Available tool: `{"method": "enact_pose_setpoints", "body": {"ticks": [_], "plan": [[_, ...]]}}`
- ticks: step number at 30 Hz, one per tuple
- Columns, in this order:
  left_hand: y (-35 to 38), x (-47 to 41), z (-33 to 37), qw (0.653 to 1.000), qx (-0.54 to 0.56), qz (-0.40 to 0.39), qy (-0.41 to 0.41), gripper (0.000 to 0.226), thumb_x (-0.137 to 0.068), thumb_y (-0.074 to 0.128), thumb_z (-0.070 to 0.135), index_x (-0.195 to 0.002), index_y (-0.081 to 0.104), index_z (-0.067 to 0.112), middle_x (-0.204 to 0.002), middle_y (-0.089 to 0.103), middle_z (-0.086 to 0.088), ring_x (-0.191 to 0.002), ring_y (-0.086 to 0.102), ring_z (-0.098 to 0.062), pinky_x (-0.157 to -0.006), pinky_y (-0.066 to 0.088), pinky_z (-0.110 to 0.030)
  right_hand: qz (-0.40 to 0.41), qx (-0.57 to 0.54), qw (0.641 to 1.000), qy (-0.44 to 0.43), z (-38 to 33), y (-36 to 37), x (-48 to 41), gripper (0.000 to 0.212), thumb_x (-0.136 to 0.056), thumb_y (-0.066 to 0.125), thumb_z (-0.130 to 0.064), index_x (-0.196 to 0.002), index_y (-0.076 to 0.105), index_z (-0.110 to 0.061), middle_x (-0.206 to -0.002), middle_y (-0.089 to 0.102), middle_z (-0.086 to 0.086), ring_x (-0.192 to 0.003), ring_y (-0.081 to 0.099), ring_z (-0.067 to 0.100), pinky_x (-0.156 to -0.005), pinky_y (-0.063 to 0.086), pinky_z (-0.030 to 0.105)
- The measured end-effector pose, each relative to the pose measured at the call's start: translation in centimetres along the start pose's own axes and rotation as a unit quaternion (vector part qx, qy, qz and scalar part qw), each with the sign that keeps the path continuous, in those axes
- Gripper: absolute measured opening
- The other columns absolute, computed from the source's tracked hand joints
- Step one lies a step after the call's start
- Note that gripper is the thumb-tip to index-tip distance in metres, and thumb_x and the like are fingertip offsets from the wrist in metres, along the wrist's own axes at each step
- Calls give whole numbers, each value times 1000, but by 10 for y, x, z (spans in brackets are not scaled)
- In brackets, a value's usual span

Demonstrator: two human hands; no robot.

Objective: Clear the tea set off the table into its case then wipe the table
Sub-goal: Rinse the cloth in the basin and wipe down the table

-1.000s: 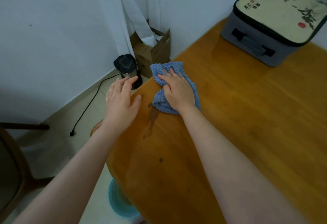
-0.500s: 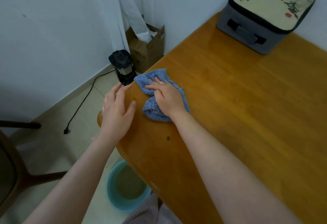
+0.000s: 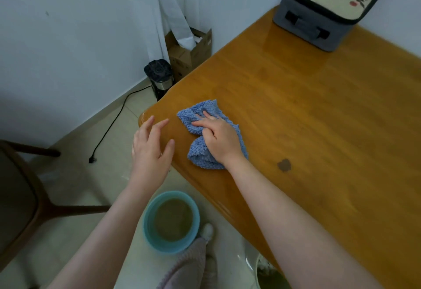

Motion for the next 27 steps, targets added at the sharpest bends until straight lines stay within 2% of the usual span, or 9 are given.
{"method": "enact_pose_setpoints", "body": {"ticks": [3, 6, 9, 12, 16, 18, 21, 23, 27], "plan": [[-5, 15, -5, 1000, 18, 6, -4, 45, -96, 53, 27, -140, 42, 30, -155, 25, 2, -143, 18, -17, -115, 18, -45, 40, 71, 997, 4, -4, 7, 17, 46, -90, 40, -25, -131, 60, -20, -145, 48, -2, -143, 27, 10, -119, 17, 35], [-7, 20, -11, 1000, 20, 1, -8, 46, -95, 54, 27, -139, 42, 32, -154, 26, 2, -142, 19, -17, -116, 19, -45, 78, 175, 981, 23, -5, 14, 19, 55, -94, 41, -45, -146, 41, -27, -158, 27, -2, -148, 11, 14, -121, 10, 40], [-11, 17, -17, 999, 30, 3, -15, 46, -95, 54, 26, -139, 42, 32, -154, 26, 3, -143, 18, -16, -117, 19, -46, 119, 201, 969, 82, -2, 15, 10, 56, -98, 37, -42, -150, 32, -23, -160, 19, 1, -149, 5, 17, -121, 7, 40], [-16, 9, -20, 999, 40, 2, -7, 46, -95, 54, 25, -139, 42, 33, -153, 26, 4, -142, 17, -13, -117, 19, -47, 152, 206, 960, 110, -10, 20, -5, 54, -99, 36, -33, -150, 32, -17, -159, 22, 4, -149, 7, 19, -121, 7, 40], [-23, -8, -25, 999, 35, -2, 15, 47, -94, 56, 24, -138, 44, 30, -153, 27, 4, -142, 18, -13, -116, 19, -42, 138, 208, 966, 72, -29, 44, -36, 51, -98, 36, -30, -149, 35, -21, -158, 26, 5, -148, 12, 21, -122, 5, 39], [-29, -16, -31, 999, 36, 0, 21, 46, -94, 56, 22, -138, 45, 30, -153, 28, 3, -141, 19, -13, -114, 18, -39, 119, 215, 968, 52, -40, 59, -51, 52, -97, 38, -36, -148, 36, -26, -158, 26, 6, -148, 12, 23, -121, 5, 42], [-39, -27, -40, 999, 36, 4, 15, 46, -94, 55, 20, -138, 45, 29, -153, 30, 1, -141, 21, -15, -111, 18, -34, 86, 255, 962, 46, -53, 79, -68, 61, -92, 38, -57, -147, 35, -31, -159, 22, 5, -149, 7, 26, -120, 3, 48], [-42, -30, -46, 999, 37, 0, 4, 45, -95, 54, 19, -137, 45, 28, -152, 30, 1, -141, 21, -16, -110, 19, -34, 75, 283, 955, 43, -55, 86, -71, 67, -90, 38, -62, -149, 33, -30, -160, 21, 2, -149, 7, 26, -120, 3, 48], [-45, -28, -45, 999, 43, -9, 12, 45, -95, 53, 17, -137, 45, 30, -152, 30, 1, -141, 21, -16, -112, 21, -36, 82, 210, 974, -1, -59, 87, -63, 52, -93, 48, -39, -142, 47, -23, -153, 36, -2, -147, 18, 19, -120, 9, 39]]}}
Point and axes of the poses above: each hand's wrist, its own x-axis away from the middle knuckle, its own y-axis out of the palm, z = x × y, the point moved 8 cm from there along -x, towards the middle knuckle
